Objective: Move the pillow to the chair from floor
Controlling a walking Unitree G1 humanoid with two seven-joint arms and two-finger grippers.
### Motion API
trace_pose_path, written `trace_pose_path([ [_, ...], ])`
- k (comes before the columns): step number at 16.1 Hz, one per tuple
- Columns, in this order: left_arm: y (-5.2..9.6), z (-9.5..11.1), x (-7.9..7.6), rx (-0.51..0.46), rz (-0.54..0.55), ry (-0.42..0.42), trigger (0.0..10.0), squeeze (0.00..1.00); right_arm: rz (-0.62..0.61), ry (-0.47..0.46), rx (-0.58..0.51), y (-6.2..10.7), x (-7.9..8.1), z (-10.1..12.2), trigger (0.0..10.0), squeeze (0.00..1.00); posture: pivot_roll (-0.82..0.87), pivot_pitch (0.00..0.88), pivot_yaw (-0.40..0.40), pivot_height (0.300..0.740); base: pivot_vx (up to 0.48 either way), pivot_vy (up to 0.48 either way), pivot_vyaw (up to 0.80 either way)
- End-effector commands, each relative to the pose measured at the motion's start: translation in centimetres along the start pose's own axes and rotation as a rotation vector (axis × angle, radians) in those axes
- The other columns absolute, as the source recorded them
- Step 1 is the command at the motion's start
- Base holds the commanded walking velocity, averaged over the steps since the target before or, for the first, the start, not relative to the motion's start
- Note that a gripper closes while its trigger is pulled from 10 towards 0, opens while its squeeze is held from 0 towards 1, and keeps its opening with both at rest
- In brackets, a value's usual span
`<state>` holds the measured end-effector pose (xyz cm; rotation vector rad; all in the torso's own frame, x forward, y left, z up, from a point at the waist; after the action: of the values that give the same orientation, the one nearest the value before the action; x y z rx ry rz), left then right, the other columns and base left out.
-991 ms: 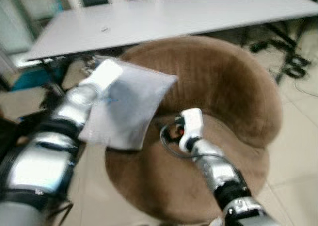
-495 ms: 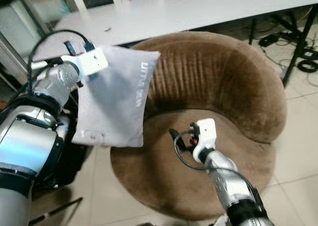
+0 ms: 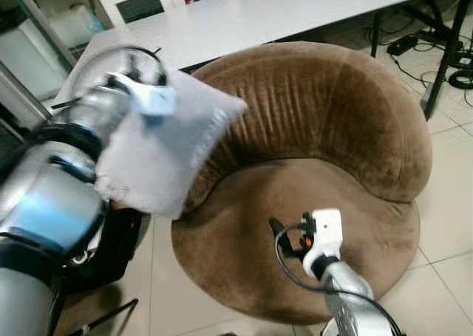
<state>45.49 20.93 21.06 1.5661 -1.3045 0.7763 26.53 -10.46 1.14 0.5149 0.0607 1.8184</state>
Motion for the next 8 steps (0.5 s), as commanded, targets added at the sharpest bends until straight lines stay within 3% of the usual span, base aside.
trace_pose_path([
  [1,0.1,-0.2,-0.7,-0.003,-0.022,-0.045,10.0,0.11,0.026,-0.005,-0.001,-0.2,1.4,0.1,10.0,0.00,-0.35,0.000,0.319,0.740,0.000,0.000,0.00],
  [4,-0.1,4.3,-4.8,-0.145,-0.096,-0.274,10.0,0.00,-0.010,-0.027,0.021,2.6,1.9,-0.7,10.0,0.00,-0.36,0.077,0.335,0.740,0.000,0.000,0.00],
  [6,0.2,6.6,-7.1,-0.222,-0.125,-0.393,10.0,0.00,-0.042,-0.050,0.057,6.0,2.6,-2.0,10.0,0.00,-0.39,0.163,0.339,0.740,0.000,0.000,0.00],
  [8,0.2,8.0,-7.1,-0.253,-0.100,-0.368,10.0,0.00,-0.068,-0.064,0.106,8.6,3.1,-2.9,10.0,0.00,-0.41,0.213,0.333,0.740,0.000,0.000,0.00],
])
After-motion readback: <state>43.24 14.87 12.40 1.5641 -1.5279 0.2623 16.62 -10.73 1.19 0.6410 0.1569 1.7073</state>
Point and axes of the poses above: a point about 5 cm out from each wrist's last joint towards the gripper, its own y axis pointing back from the gripper into the wrist, its own z axis along the axis of the wrist's last joint, x = y × z, the point moved 4 cm from there along -y, pointing out of the wrist towards the gripper, and after that the axes turned 6 degrees about -y, right-handed, at the moved point
